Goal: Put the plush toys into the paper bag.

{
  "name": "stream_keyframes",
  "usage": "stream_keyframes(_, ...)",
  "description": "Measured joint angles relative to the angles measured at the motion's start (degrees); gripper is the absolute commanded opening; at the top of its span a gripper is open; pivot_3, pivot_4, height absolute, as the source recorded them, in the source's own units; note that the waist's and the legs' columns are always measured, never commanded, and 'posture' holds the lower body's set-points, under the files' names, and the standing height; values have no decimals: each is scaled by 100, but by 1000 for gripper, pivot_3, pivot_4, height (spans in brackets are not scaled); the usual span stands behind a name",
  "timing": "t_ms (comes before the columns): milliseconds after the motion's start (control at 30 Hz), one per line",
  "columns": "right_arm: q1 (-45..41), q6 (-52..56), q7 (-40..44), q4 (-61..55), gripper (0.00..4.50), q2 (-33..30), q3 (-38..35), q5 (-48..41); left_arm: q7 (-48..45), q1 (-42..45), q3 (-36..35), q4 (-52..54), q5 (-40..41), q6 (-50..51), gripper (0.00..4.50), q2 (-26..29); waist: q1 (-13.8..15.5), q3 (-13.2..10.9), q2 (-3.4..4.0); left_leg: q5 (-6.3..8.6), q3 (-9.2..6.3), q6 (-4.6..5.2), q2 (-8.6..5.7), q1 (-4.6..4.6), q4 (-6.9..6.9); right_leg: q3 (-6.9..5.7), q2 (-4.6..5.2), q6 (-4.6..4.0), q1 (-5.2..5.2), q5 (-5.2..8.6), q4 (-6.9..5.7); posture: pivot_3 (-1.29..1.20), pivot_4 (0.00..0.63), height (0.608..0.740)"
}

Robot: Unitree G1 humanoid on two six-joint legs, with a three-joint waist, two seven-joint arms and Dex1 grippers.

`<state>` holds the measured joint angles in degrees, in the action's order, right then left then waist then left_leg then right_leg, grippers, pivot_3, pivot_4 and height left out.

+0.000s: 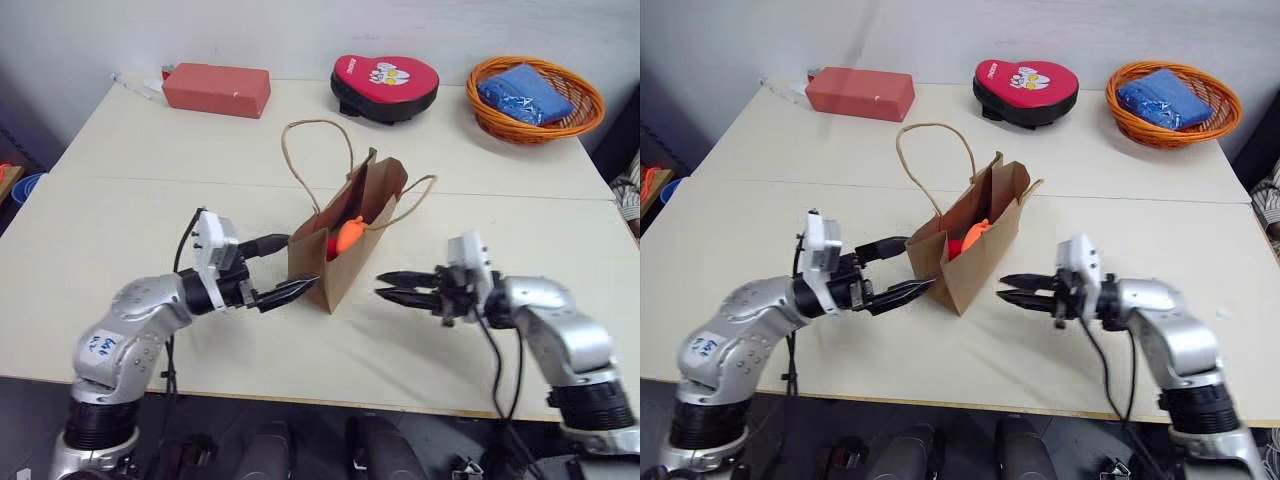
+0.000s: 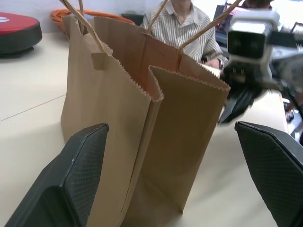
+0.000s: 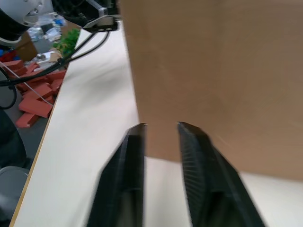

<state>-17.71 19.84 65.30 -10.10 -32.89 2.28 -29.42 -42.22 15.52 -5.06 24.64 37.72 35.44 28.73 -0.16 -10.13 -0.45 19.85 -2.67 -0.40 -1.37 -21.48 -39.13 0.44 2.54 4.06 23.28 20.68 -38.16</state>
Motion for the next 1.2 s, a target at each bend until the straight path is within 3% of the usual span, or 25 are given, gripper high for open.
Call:
stream_keyframes(467, -608, -904, -1084, 571, 20, 1216, 685, 1151, 863, 229, 769, -51, -927, -379, 4500, -537, -10, 0, 1, -7, -1, -11, -2, 3, -2, -1, -1, 0, 5, 0, -9, 0, 150, 740)
stream_keyframes(600, -552, -985, -1086, 570, 0, 1236, 789, 1214, 1003, 239, 763, -324, -1147, -548, 3587, -577, -5, 0, 0, -6, -1, -11, -2, 2, -2, 0, 0, 0, 5, 0, -8, 0, 150, 740)
stream_keyframes(967, 19, -971, -547, 254, 0, 416, 574, 954, 705, 456, 568, -594, -1125, -722, 177, -489, 7, 0, 0, -6, -1, -11, -4, 2, -3, 0, 0, 0, 3, 0, -8, 0, 150, 740)
stream_keyframes(1067, 406, -977, -299, 185, 0, -81, 198, 774, 234, 785, 510, -1042, -1166, -1097, 33, -179, 35, 0, -1, -6, -2, -11, -4, 1, -2, -4, 1, 0, 0, 0, -3, 0, 150, 740)
stream_keyframes(1200, 940, -1013, 38, 89, 0, -629, -645, 333, -1368, 1415, 428, -1676, -808, -1357, 33, 405, 18, 0, 0, -6, -1, -11, -4, 3, 0, -5, 0, 0, -3, 0, 0, 0, 150, 740)
